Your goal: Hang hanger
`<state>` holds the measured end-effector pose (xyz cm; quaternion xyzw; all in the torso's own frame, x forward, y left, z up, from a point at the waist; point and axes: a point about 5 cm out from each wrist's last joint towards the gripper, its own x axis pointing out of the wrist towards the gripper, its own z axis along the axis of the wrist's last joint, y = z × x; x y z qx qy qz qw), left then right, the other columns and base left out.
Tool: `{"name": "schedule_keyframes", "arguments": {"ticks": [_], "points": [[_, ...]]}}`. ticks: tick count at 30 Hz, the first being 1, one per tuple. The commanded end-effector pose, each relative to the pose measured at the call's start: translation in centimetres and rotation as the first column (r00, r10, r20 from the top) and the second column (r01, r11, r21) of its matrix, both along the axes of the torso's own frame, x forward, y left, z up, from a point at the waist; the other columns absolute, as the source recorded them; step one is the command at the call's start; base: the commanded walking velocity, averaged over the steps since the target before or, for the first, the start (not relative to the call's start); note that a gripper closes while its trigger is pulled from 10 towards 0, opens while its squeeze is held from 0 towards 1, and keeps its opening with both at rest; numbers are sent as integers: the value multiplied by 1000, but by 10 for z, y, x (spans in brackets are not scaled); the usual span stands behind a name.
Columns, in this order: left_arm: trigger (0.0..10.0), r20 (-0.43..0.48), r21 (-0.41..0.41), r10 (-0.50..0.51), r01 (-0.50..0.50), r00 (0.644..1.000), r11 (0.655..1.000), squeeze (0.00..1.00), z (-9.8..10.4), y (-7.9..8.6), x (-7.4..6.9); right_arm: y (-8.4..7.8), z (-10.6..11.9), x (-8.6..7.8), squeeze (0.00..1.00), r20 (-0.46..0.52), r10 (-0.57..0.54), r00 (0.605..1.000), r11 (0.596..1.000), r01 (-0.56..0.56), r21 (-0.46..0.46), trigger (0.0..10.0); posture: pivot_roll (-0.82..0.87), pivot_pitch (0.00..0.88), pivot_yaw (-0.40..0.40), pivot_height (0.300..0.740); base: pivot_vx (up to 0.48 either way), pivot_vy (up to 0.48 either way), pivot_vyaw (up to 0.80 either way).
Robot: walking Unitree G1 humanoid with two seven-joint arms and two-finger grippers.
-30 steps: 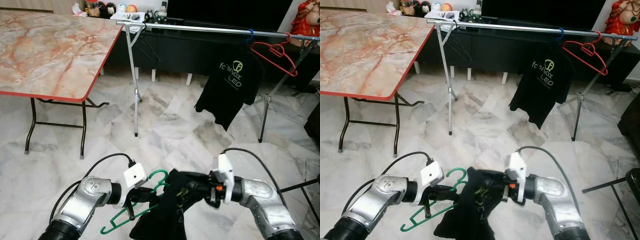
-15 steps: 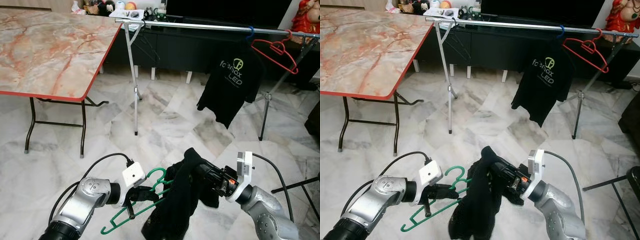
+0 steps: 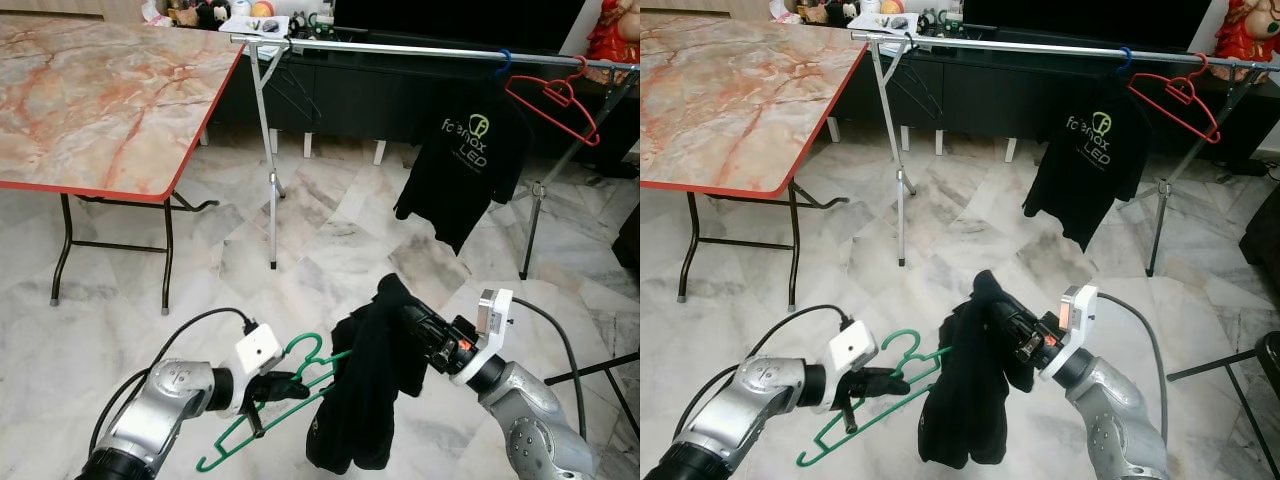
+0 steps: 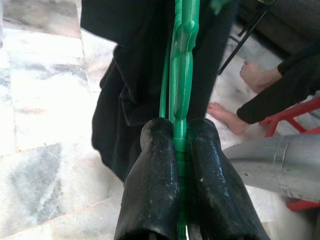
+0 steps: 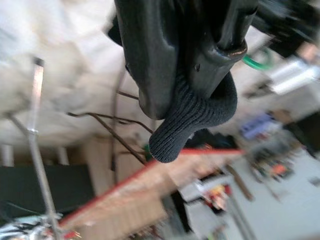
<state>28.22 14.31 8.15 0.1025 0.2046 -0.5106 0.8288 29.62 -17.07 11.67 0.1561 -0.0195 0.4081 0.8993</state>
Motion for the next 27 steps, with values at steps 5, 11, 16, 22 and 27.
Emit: {"name": "schedule_keyframes", "arguments": {"ticks": [5,11,16,22,27], "points": [[0,-12,23,8,-8,1000,1000,0,9,29,-7,-31,-1,12,0,12,-256,967,963,256,-87,0,0,145,-57,740,0,0,0],[0,-24,49,63,-62,998,997,0,7,50,-14,-63,-1,19,0,21,-495,869,861,493,-125,0,6,137,-57,740,0,0,0],[0,-10,20,128,-128,992,992,0,15,67,-13,-84,-2,20,0,-6,-643,766,763,639,-98,0,3,130,-50,740,0,0,0],[0,3,21,193,-193,981,981,0,19,82,-11,-101,-10,19,0,-35,-747,663,661,737,-144,0,5,125,-47,740,0,0,0],[0,80,-12,376,-376,923,926,0,14,96,0,-119,-16,16,0,-67,-845,530,533,831,-160,0,9,125,-50,740,0,0,0]]}}
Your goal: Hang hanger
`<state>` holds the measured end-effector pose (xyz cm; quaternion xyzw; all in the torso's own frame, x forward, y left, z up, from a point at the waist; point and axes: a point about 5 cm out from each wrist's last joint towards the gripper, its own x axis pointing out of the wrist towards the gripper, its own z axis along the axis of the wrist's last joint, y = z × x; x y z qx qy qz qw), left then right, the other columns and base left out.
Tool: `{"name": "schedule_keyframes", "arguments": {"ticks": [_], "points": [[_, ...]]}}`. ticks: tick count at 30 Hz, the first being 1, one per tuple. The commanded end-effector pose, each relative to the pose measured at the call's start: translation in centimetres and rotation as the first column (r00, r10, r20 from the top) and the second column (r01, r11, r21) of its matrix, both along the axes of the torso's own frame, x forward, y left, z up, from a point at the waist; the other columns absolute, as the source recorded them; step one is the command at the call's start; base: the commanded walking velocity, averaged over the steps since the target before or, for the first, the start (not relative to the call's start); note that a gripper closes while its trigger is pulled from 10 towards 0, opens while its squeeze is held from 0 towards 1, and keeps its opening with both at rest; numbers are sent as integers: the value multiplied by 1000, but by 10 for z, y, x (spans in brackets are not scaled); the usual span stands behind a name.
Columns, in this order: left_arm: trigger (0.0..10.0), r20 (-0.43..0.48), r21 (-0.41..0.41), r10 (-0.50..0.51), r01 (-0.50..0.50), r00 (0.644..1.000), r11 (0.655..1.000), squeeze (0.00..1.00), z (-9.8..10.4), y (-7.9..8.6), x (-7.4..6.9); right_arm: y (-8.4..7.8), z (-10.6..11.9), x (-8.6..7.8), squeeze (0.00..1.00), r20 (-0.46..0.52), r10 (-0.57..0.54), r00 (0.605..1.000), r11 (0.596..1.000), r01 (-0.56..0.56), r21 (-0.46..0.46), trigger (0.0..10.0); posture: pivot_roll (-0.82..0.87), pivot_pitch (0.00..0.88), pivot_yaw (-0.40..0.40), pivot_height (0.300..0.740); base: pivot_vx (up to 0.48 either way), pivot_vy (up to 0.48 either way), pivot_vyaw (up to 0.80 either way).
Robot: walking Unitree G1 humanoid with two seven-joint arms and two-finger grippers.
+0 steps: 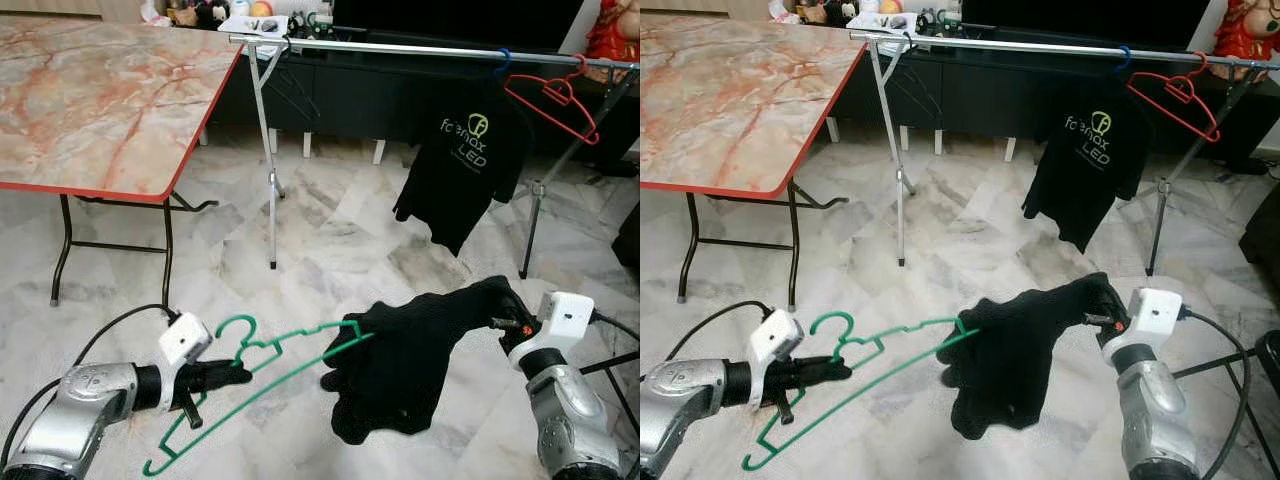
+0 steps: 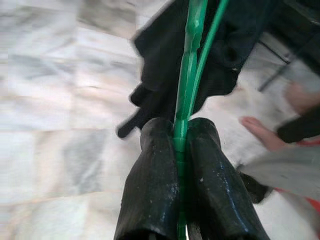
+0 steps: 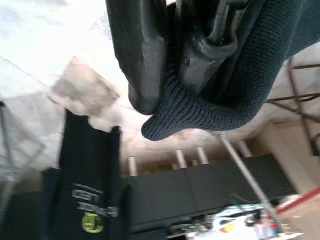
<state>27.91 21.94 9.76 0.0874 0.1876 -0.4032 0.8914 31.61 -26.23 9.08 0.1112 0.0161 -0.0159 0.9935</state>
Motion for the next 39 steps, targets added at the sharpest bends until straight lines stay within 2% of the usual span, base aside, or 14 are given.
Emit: {"name": "schedule_keyframes", "arguments": {"ticks": [1,3,5,12,14,16,21,22,23,25,30,32,36,39], "points": [[0,19,11,141,-141,990,990,0,-2,19,3,-27,10,-4,0,35,-142,989,990,142,-11,0,9,125,-50,740,0,0,0],[0,48,-112,229,-222,972,968,0,3,18,10,-31,9,-4,0,37,-191,981,982,191,0,0,10,124,-50,740,0,0,0],[0,63,-187,230,-215,971,958,0,8,14,11,-30,9,-4,0,44,-196,980,981,196,2,0,8,122,-50,740,0,0,0],[0,-7,-336,67,-66,998,939,0,14,0,0,-27,6,-2,0,48,-238,970,971,238,9,0,12,116,-34,740,0,0,0],[0,-20,-324,19,-24,1000,946,0,14,-1,-4,-24,5,-2,0,48,-230,972,973,230,2,0,14,116,-30,740,0,0,0],[0,-57,-224,-70,56,996,973,0,8,-4,-10,-16,4,1,0,55,-211,976,978,210,17,0,20,115,-26,740,0,0,0],[0,-72,-156,-124,112,990,981,0,9,-8,-12,-10,6,5,0,68,-195,978,981,194,12,0,22,113,-25,740,0,0,0],[0,-110,-40,-170,167,979,985,0,4,-9,-16,-7,8,7,0,77,-178,981,984,178,3,0,24,115,-27,740,0,0,0],[0,-110,-40,-170,167,979,985,0,4,-9,-16,-7,8,7,0,77,-178,981,984,178,3,0,24,115,-27,740,0,0,0],[0,-170,145,-241,267,955,953,0,-6,-11,-22,3,13,12,0,99,-107,989,993,111,-30,0,26,113,-26,740,0,0,0],[0,-213,243,-302,349,929,905,0,-7,-12,-25,18,18,19,0,122,-29,992,998,35,-49,0,23,110,-24,740,0,0,0],[0,-265,294,-384,454,884,841,0,-9,-18,-29,38,25,28,0,156,76,985,997,-70,-44,0,27,112,-22,740,0,0,0],[0,-278,298,-426,499,861,814,0,-10,-24,-30,53,29,31,0,171,166,971,986,-158,-59,0,26,111,-22,740,0,0,0],[0,-258,223,-491,545,832,808,0,-5,-38,-31,80,29,32,0,174,371,912,929,-363,-78,0,26,112,-23,740,0,0,0]]}}
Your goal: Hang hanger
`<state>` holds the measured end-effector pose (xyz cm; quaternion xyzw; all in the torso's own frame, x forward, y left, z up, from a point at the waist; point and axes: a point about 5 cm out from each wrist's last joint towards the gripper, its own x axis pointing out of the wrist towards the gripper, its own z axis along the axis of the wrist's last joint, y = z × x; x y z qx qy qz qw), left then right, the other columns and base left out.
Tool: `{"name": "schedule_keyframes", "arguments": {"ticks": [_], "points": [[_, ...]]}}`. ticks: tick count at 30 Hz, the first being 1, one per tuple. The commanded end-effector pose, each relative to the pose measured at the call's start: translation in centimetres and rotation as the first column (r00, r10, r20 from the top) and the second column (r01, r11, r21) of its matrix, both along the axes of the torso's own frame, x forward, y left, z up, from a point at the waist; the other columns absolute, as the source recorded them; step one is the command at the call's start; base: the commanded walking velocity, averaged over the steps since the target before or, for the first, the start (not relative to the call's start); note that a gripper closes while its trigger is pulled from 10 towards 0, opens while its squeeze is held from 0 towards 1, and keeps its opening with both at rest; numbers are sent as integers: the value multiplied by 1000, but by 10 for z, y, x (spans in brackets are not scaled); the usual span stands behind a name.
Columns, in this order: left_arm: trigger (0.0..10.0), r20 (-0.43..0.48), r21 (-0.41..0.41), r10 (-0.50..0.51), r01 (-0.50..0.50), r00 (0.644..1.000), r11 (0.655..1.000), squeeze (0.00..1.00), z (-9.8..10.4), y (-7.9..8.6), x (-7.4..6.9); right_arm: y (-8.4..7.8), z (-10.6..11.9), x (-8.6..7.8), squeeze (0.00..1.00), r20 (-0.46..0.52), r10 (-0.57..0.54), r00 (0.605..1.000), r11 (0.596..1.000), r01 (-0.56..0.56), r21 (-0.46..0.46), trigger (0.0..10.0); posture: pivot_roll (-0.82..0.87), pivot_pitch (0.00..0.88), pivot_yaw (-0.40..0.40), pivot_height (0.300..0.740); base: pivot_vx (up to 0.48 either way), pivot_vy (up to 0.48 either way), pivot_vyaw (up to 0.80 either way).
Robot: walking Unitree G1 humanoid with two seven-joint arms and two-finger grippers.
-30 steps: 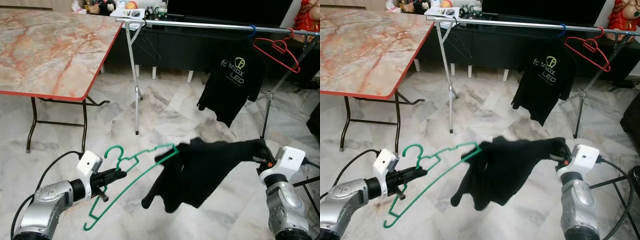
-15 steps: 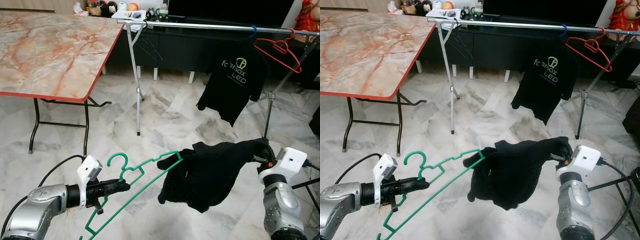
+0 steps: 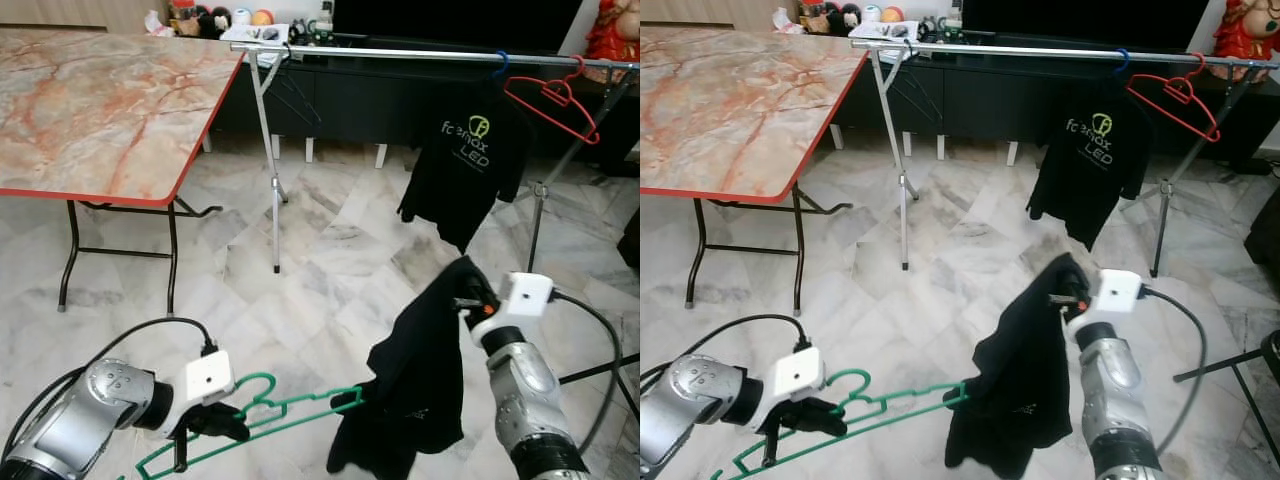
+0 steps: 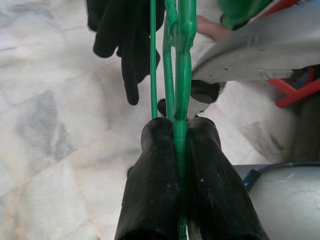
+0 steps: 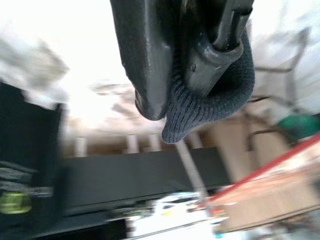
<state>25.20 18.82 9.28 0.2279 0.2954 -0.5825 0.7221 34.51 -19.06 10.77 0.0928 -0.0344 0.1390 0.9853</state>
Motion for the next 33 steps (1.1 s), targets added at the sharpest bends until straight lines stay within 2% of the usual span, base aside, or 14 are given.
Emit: {"name": "schedule_keyframes", "arguments": {"ticks": [1,4,11,16,19,21,24,25,26,27,28,30,31,33], "points": [[0,-28,-24,-61,61,998,998,0,1,-8,-5,12,12,3,0,54,113,992,994,-112,-13,0,26,112,-23,740,0,0,0],[0,-65,-137,-116,107,991,985,0,8,-19,-8,39,15,-4,0,85,368,926,930,-368,-16,0,23,114,-23,740,0,0,0],[0,-75,-162,-150,136,986,977,0,9,-24,-11,47,32,0,0,165,419,893,898,-434,67,0,24,116,-20,740,0,0,0],[0,-78,-223,-157,136,985,965,0,12,-31,-13,41,44,9,0,210,330,920,910,-369,189,0,26,120,-22,740,0,0,0],[0,-77,-232,-140,119,987,965,0,11,-33,-13,36,43,9,0,203,309,929,915,-349,202,0,25,119,-22,740,0,0,0],[0,-29,-221,-31,23,999,975,0,7,-26,-5,24,28,9,0,113,201,973,968,-215,132,0,20,120,-24,740,0,0,0],[392,32,-164,100,-93,995,982,0,-4,-13,4,8,13,7,0,25,84,996,987,-86,138,0,20,121,-26,740,0,0,0],[9059,46,-142,142,-134,989,981,0,-10,-8,5,2,7,5,0,-5,39,999,990,-38,136,0,19,121,-27,740,0,0,0],[9059,54,-128,169,-161,984,979,0,-13,-4,6,-1,3,4,0,-25,8,1000,991,-5,135,0,19,121,-27,740,0,0,0],[10000,84,-83,253,-246,964,966,0,-22,5,10,-9,-5,1,0,-68,-53,996,989,62,137,0,16,124,-26,740,0,0,0],[10000,135,-23,362,-363,922,932,0,-34,18,14,-18,-16,-4,0,-122,-132,984,980,148,132,0,17,124,-27,740,0,0,0],[10000,168,20,455,-464,875,886,0,-45,29,15,-25,-24,-9,0,-155,-188,970,970,208,124,0,17,125,-26,740,0,0,0],[10000,174,41,523,-537,834,843,0,-54,38,14,-29,-29,-13,0,-172,-230,958,960,252,123,0,17,125,-26,740,0,0,0],[10000,192,43,568,-585,800,810,0,-61,44,12,-33,-32,-17,0,-186,-267,946,948,293,125,0,16,126,-25,740,0,0,0]]}}
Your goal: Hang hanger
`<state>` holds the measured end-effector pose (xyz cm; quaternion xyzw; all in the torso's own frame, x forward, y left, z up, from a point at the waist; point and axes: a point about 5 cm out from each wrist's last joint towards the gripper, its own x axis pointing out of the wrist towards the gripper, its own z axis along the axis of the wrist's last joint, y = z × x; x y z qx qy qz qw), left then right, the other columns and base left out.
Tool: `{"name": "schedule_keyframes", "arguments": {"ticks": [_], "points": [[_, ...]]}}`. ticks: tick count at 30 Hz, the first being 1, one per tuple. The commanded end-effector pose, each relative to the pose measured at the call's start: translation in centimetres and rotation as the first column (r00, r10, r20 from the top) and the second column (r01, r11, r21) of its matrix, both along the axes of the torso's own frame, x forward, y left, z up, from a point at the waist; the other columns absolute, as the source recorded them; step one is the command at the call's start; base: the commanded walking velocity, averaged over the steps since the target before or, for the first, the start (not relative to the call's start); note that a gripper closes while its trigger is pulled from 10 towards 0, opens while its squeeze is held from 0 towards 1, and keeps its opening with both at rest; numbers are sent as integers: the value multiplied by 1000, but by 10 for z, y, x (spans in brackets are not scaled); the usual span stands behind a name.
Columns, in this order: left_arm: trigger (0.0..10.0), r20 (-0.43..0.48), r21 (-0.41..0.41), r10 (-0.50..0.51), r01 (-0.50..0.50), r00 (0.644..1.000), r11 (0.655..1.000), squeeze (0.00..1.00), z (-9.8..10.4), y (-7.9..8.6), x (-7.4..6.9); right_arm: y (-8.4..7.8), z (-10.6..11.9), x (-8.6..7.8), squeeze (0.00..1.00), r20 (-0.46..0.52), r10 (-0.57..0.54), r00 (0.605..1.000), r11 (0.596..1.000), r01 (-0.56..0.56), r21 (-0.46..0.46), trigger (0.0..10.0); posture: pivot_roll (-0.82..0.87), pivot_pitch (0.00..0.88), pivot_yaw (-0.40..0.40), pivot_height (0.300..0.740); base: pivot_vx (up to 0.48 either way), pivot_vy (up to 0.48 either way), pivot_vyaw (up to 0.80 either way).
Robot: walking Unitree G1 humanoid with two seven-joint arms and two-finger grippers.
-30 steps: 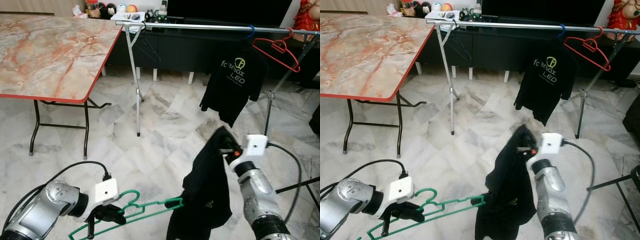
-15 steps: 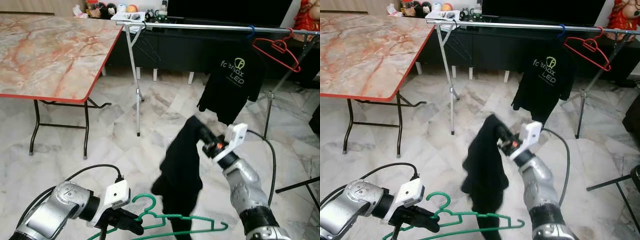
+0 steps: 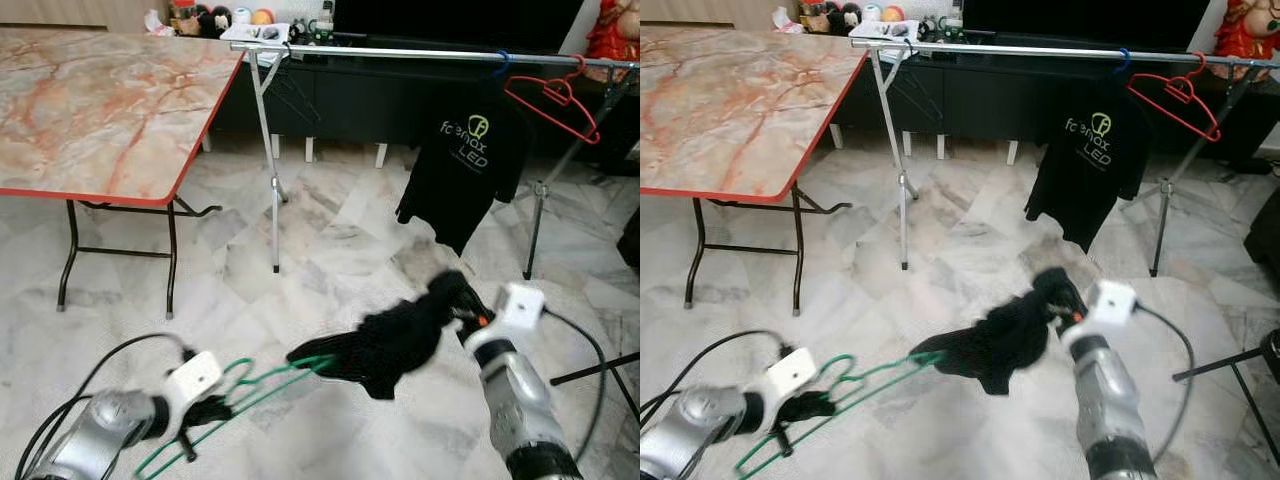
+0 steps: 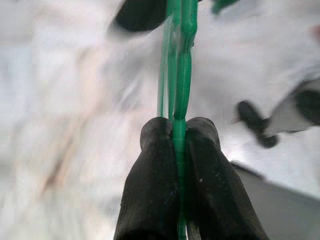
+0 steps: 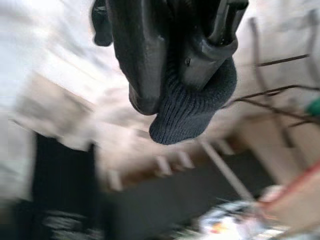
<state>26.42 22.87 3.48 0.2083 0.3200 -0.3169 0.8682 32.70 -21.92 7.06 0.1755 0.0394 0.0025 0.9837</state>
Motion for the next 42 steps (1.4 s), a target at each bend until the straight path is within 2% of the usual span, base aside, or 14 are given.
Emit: {"name": "schedule_keyframes", "arguments": {"ticks": [1,7,9,10,12,14,15,20,21,22,26,29,33,42], "points": [[10000,17,25,102,-102,995,994,0,-11,8,-4,-8,3,-1,0,20,-82,996,997,82,2,0,21,125,-23,740,0,0,0],[10000,59,18,454,-456,889,890,0,-42,35,-21,-12,0,-9,0,39,-161,986,987,162,-17,0,19,112,-18,740,0,0,0],[10000,59,18,454,-456,889,890,0,-42,35,-21,-12,0,-9,0,39,-161,986,987,162,-17,0,19,112,-18,740,0,0,0],[10000,26,19,657,-658,753,753,0,-62,50,-43,-11,1,-12,0,57,-188,981,981,190,-38,0,10,106,-16,740,0,0,0],[10000,-55,71,794,-790,606,608,0,-87,60,-83,-10,3,-18,0,82,-214,973,975,218,-49,0,4,99,-16,740,0,0,0],[10000,-71,86,808,-804,584,589,0,-91,61,-91,-10,3,-20,0,85,-218,972,974,223,-49,0,4,99,-16,740,0,0,0],[10000,-108,125,836,-826,538,549,0,-102,61,-112,-10,3,-23,0,89,-231,969,970,236,-56,0,1,97,-15,740,0,0,0],[10000,-173,185,853,-834,493,520,0,-118,54,-148,-7,1,-30,0,95,-245,965,963,254,-93,39,-3,91,-19,740,0,0,0],[10000,-184,190,866,-847,466,496,0,-123,51,-159,-4,2,-36,0,105,-246,964,957,259,-133,9059,0,90,-21,740,0,0,0],[10000,-183,189,872,-854,455,485,0,-124,50,-161,-4,2,-38,0,109,-247,963,954,261,-146,10000,0,88,-23,740,0,0,0],[10000,-182,175,866,-852,465,494,0,-126,43,-162,-3,7,-50,0,137,-259,956,939,283,-196,10000,-10,80,-14,740,0,0,0],[10000,-214,136,827,-822,520,552,0,-129,28,-155,-2,10,-61,0,170,-314,934,913,346,-216,10000,-20,68,-7,740,0,0,0],[10000,-212,98,850,-855,482,509,0,-127,27,-148,5,10,-68,0,160,-322,933,913,350,-208,10000,-25,54,-5,740,0,0,0],[10000,-218,125,833,-832,508,540,0,-128,25,-148,12,10,-73,0,140,-322,936,912,346,-220,10000,-29,32,-1,740,0,0,0]]}}
